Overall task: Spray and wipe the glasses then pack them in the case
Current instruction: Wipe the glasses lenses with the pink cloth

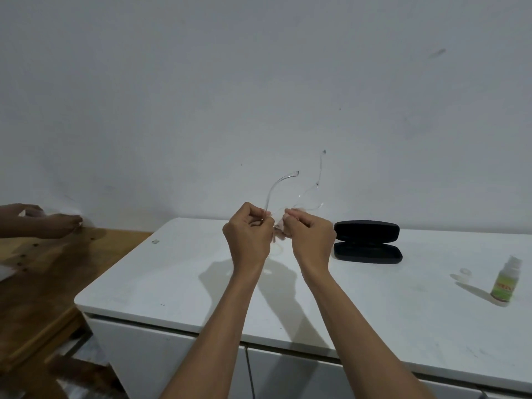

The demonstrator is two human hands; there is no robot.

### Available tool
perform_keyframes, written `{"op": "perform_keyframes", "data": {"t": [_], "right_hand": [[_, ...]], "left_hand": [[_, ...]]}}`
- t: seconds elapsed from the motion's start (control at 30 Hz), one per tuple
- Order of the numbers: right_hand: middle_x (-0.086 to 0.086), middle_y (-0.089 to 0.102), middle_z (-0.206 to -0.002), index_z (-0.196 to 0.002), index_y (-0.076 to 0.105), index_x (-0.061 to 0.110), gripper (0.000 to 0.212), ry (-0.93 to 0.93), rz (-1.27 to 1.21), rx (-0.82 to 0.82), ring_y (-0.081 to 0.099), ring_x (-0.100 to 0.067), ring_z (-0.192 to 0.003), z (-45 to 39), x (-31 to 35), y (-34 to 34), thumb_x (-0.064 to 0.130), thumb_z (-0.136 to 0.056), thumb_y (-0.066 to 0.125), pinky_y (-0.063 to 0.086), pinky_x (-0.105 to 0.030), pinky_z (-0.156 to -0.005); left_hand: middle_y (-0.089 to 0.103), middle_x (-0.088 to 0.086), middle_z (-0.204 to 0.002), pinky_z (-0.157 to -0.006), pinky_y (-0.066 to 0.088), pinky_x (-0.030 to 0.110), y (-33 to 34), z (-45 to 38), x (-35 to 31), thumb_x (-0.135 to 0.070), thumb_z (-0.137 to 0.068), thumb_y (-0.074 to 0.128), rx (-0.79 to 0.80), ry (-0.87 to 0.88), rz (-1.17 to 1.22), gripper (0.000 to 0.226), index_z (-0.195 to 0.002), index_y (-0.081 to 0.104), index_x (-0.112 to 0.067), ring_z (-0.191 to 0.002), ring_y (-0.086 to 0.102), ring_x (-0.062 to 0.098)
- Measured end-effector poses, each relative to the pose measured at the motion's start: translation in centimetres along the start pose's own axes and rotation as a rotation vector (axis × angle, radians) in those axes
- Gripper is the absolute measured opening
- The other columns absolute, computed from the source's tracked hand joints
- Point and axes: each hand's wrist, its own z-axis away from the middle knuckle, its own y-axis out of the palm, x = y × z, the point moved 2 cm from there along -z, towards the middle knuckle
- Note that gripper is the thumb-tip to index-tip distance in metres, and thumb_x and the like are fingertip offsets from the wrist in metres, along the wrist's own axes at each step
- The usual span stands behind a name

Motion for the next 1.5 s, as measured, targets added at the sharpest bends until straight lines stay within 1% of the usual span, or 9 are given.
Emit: {"op": "perform_keyframes", "data": {"t": [0.1,0.33,0.53,0.77,0.97,1.07,1.27,1.33,1.5], "right_hand": [[0.034,0.07,-0.066,-0.101,0.084,0.02,0.017,-0.043,-0.037,-0.105,0.063,0.012,-0.063,0.0,-0.5,0.9,0.014,-0.09,0.073,0.048,-0.006,-0.068],[0.01,0.081,-0.096,-0.099,0.084,0.018,0.017,0.081,-0.13,0.045,0.078,-0.017,-0.093,-0.5,-1.7,1.7,0.009,-0.089,0.074,0.063,-0.04,-0.091],[-0.008,0.079,-0.077,-0.092,0.085,0.01,0.013,0.129,-0.011,0.343,0.077,-0.026,-0.074,-1.5,-1.7,0.4,0.003,-0.087,0.075,0.066,-0.041,-0.079],[-0.027,0.07,-0.067,-0.079,0.077,-0.003,0.012,0.064,0.015,0.37,0.064,-0.032,-0.056,-1.8,-1.3,-0.7,-0.002,-0.086,0.068,0.059,-0.048,-0.073],[-0.019,0.077,-0.067,-0.08,0.079,0.002,0.014,0.021,0.042,0.304,0.064,-0.03,-0.057,-3.1,-1.0,-3.3,0.0,-0.087,0.067,0.062,-0.049,-0.077],[-0.029,0.074,-0.069,-0.083,0.077,-0.002,0.015,0.042,0.019,0.258,0.066,-0.05,-0.063,-4.1,-1.4,-5.3,-0.001,-0.088,0.063,0.06,-0.048,-0.071],[-0.026,0.075,-0.069,-0.093,0.078,0.008,0.014,0.076,0.05,0.15,0.071,-0.054,-0.07,-5.3,-2.2,-8.6,0.0,-0.091,0.066,0.06,-0.053,-0.076],[-0.023,0.074,-0.07,-0.098,0.076,0.01,0.018,0.07,0.039,0.165,0.074,-0.05,-0.067,-5.3,-2.1,-9.0,0.0,-0.09,0.063,0.062,-0.05,-0.075],[-0.001,0.077,-0.068,-0.121,0.071,0.022,0.044,0.055,0.108,0.121,0.076,-0.028,-0.062,-5.6,-2.1,-9.3,-0.002,-0.086,0.06,0.066,-0.045,-0.074]], "left_hand": [[0.073,0.002,-0.066,-0.058,0.058,0.021,0.4,0.6,-0.1,0.003,-0.077,0.075,0.014,0.031,0.006,0.017,-0.071,0.062,-0.007,-0.06,0.074,0.012],[0.074,0.004,-0.071,-0.062,0.061,0.027,0.3,0.4,0.5,0.003,-0.079,0.076,0.016,0.022,0.011,0.018,-0.072,0.063,-0.008,-0.064,0.074,0.013],[0.074,0.0,-0.067,-0.057,0.054,0.02,-0.5,-0.4,1.9,0.005,-0.076,0.07,0.006,-0.029,-0.024,0.018,-0.07,0.064,-0.011,-0.059,0.072,0.011],[0.071,0.003,-0.065,-0.054,0.048,0.014,0.2,-1.3,2.5,0.007,-0.08,0.068,0.01,0.007,-0.047,0.016,-0.075,0.062,-0.007,-0.054,0.07,0.011],[0.07,0.003,-0.071,-0.06,0.053,0.024,-0.9,-3.1,3.3,0.004,-0.086,0.069,-0.031,0.045,-0.1,0.012,-0.083,0.069,-0.007,-0.061,0.073,0.016],[0.072,0.004,-0.071,-0.065,0.052,0.027,-2.2,-3.7,4.8,0.004,-0.086,0.069,-0.021,0.033,-0.148,0.012,-0.082,0.071,-0.007,-0.067,0.075,0.02],[0.071,0.0,-0.07,-0.063,0.052,0.022,-4.9,-3.4,8.6,0.006,-0.082,0.073,0.021,0.02,-0.257,0.024,-0.074,0.068,-0.016,-0.066,0.07,0.006],[0.07,-0.003,-0.072,-0.063,0.05,0.013,-5.9,-3.1,9.6,0.009,-0.081,0.073,0.035,0.047,-0.325,0.024,-0.075,0.069,-0.014,-0.066,0.069,0.002],[0.074,0.005,-0.078,-0.072,0.058,0.035,-7.9,-2.5,11.7,0.013,-0.081,0.073,0.055,0.07,-0.473,0.019,-0.08,0.072,-0.006,-0.073,0.072,0.021]]}}
